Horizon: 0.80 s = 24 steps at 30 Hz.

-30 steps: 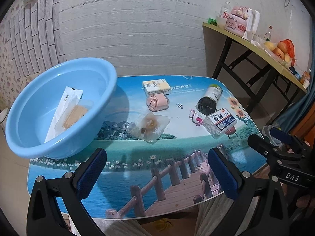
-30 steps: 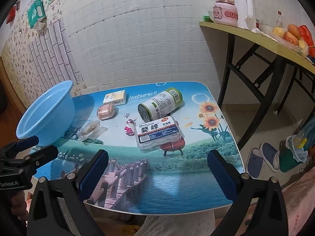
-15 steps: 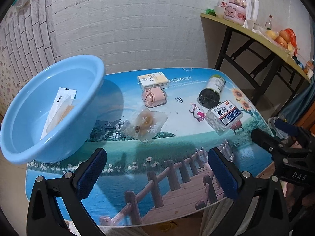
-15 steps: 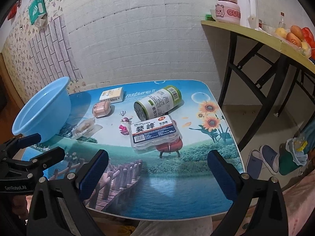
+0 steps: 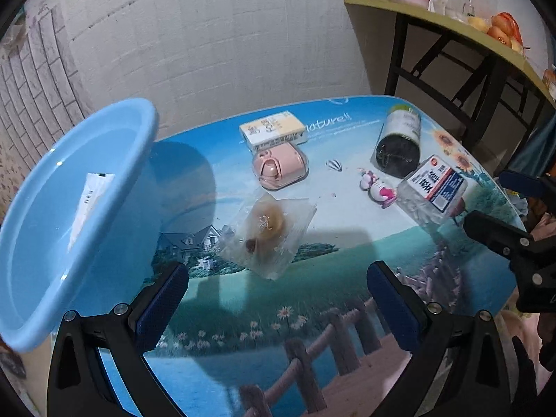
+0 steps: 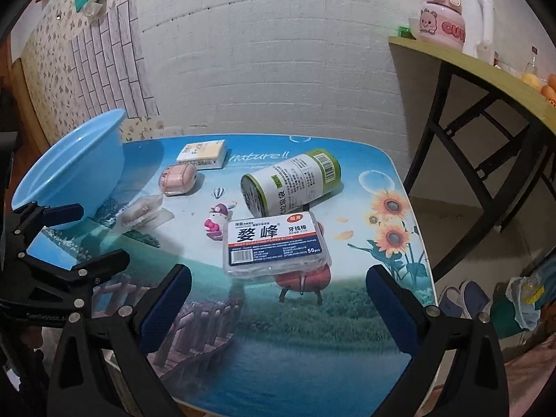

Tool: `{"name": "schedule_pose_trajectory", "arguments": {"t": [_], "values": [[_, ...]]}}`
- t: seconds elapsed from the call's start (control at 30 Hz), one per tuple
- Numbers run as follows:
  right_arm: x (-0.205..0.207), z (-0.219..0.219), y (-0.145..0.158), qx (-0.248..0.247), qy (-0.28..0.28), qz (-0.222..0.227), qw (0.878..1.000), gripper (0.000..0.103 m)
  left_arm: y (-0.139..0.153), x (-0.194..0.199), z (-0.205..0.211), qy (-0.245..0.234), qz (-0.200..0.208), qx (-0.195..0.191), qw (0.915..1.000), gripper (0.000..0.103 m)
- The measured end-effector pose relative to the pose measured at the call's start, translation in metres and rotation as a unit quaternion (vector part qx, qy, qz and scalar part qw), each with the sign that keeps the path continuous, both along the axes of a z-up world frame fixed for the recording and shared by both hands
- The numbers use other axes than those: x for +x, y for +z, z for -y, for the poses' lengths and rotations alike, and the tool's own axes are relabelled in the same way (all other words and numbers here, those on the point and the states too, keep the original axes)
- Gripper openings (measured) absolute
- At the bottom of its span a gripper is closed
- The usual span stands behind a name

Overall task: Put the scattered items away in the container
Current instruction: 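Grasp the wrapped pastry bag with the left gripper while the right grasps the floss box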

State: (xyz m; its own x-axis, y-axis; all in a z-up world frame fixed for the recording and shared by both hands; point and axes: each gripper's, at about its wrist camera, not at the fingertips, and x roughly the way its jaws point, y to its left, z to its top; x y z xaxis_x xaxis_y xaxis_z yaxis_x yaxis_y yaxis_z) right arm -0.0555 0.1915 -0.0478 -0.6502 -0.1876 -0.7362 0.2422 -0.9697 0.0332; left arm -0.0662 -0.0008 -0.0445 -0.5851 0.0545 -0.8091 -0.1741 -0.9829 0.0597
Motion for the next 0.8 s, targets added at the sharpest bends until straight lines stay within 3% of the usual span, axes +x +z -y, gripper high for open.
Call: {"name": "schedule_pose_trajectory", "arguments": {"t": [0.47,0.6,0.67,0.8], "values": [[-0.031,0.005,-0.02,0.003,0.033,0.025,0.999,0.101,-0.019,-0.029,-0.011,-0.033,0.017,-0.001,0.9993,0.103],[-0.04,0.008,-0.026,0.01,0.035,0.032,0.999,0.101,-0.021,-0.037,-0.008,-0.039,0.027,0.023,0.9986,0.103],[-0.043,0.009,-0.027,0.012,0.037,0.035,0.999,0.101,-0.022,-0.039,-0.006,-0.044,0.029,0.037,0.9979,0.097],[-0.048,0.011,-0.03,0.017,0.037,0.039,0.998,0.101,-0.024,-0.044,-0.007,-0.051,0.028,0.033,0.9978,0.096]]}}
